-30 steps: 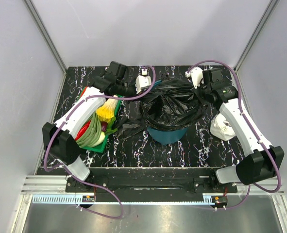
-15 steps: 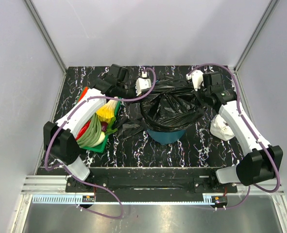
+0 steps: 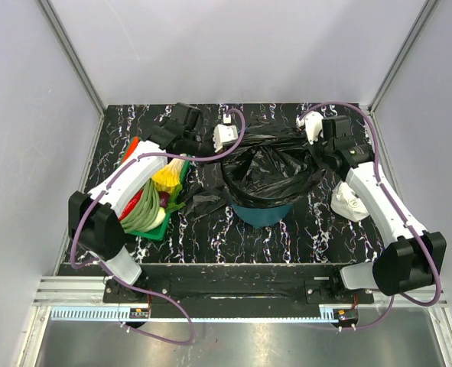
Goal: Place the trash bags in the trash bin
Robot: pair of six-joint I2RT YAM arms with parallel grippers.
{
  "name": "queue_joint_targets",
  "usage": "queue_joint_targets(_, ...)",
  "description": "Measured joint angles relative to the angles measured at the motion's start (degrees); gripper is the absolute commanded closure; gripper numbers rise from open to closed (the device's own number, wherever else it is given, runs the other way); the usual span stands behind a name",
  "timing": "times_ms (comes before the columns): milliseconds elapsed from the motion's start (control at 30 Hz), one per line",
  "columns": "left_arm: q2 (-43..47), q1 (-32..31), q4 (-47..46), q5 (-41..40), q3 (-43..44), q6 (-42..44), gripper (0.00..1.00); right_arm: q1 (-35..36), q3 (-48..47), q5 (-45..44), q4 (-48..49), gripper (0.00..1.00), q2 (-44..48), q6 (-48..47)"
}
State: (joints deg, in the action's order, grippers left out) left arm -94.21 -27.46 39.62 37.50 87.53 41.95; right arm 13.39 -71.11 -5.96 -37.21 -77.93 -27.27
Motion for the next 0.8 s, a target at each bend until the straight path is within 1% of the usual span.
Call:
queue_joint_targets(200, 0.5, 0.0, -1.1, -0.3, -1.9, 0.0, 1.0, -0.7, 1.5, 0.2, 0.7, 1.0, 0.8, 0.0)
queue_joint_targets(500, 1.1, -0.1, -1.7, -1.3, -2.8, 0.0, 1.0, -3.3, 3.1, 4.7, 0.7, 1.0, 1.3, 0.1)
queue_joint_targets(800, 1.4, -0.3, -2.9, -2.5, -4.5, 0.5, 1.0, -6.8, 6.3, 7.6, 4.9, 1.0, 2.7, -0.1)
